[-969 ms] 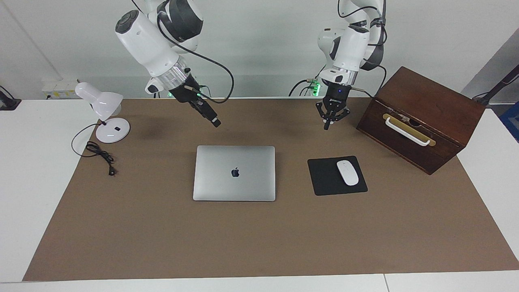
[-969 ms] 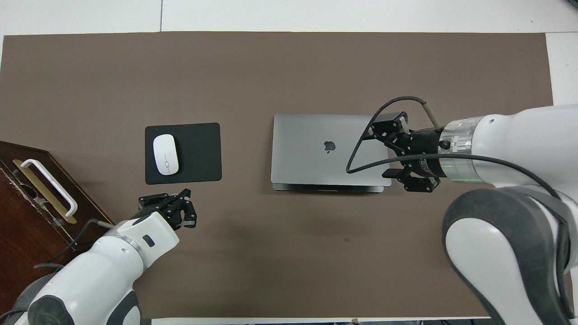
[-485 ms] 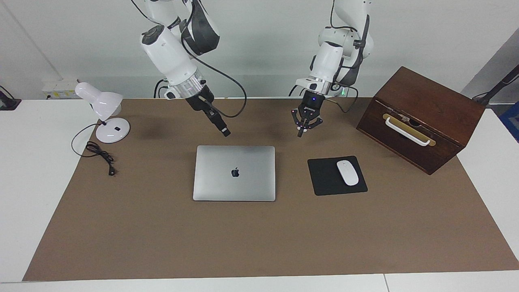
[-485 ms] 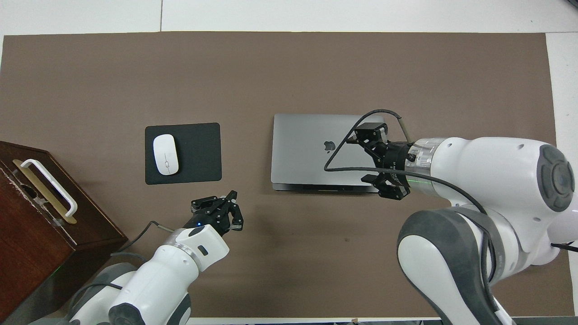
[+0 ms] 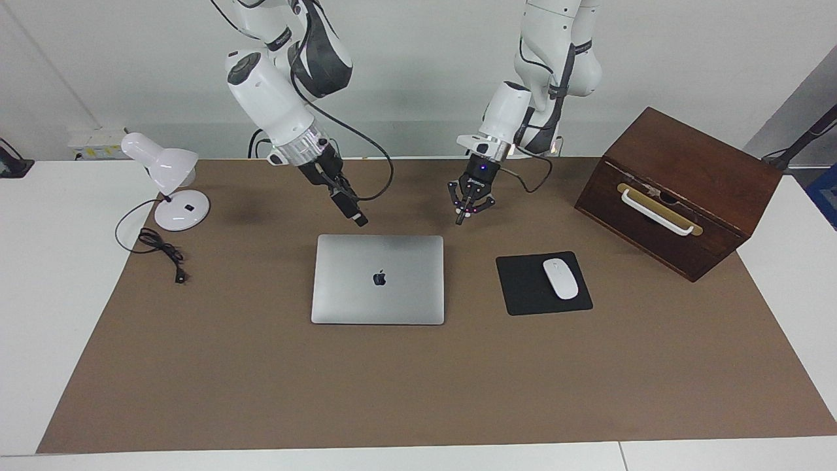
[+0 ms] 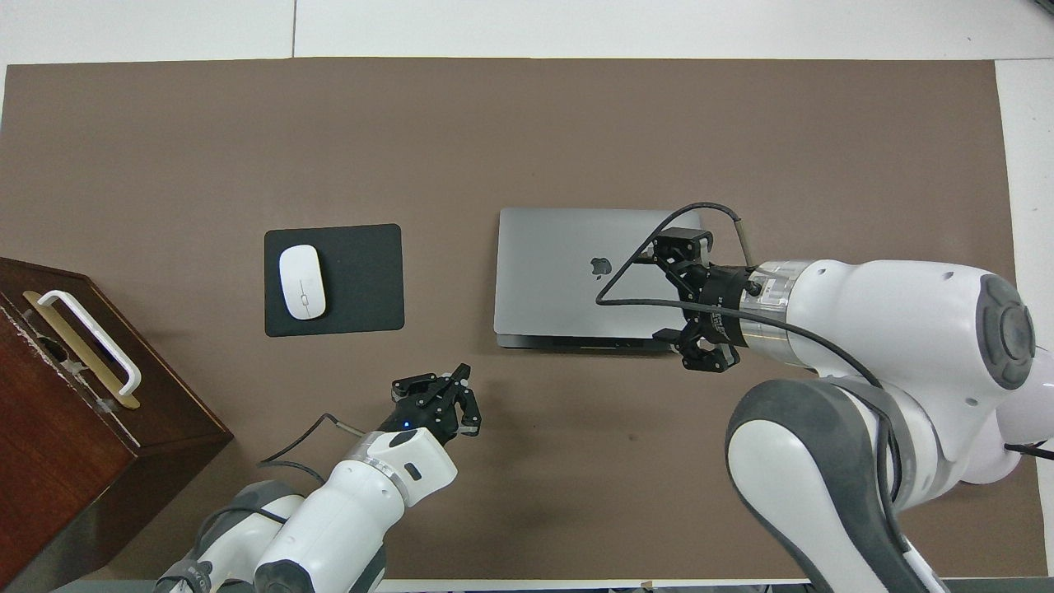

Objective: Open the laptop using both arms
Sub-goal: 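Press the left gripper on the laptop base while the right gripper grips the lid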

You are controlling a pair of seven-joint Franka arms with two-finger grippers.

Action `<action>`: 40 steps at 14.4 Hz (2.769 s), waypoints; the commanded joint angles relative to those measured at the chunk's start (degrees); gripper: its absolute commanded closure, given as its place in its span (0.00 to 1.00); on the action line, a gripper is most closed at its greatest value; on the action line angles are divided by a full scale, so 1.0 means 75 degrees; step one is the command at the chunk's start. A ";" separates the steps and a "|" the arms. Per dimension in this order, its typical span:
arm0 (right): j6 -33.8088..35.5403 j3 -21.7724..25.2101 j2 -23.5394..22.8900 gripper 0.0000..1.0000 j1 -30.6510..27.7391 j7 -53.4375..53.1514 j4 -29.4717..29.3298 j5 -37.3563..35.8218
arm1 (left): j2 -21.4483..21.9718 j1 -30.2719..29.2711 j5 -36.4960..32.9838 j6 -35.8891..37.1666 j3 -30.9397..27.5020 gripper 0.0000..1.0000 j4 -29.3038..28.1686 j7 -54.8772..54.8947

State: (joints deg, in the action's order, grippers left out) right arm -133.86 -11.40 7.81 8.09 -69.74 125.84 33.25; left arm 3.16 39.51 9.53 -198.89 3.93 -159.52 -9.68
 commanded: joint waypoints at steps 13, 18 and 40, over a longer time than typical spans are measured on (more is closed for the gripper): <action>-0.2644 -0.0097 -0.0221 0.00 0.0503 -0.0861 0.0786 0.0243 | -0.1546 0.0416 0.0195 -0.0259 -0.0125 1.00 0.1370 0.0048; -0.4356 -0.0401 -0.0560 0.00 0.0725 -0.0897 0.1479 0.0243 | -0.1827 0.0310 0.0195 -0.0259 -0.0137 1.00 0.1676 0.0060; -0.4957 -0.0683 -0.1042 0.00 0.0679 -0.0628 0.2054 0.0266 | -0.2765 0.0181 0.0089 -0.0259 -0.0266 1.00 0.2473 0.0505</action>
State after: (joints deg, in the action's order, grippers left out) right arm -169.52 -15.78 0.46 13.85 -75.91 141.34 33.82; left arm -15.82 41.00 9.95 -199.61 2.25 -142.03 -7.46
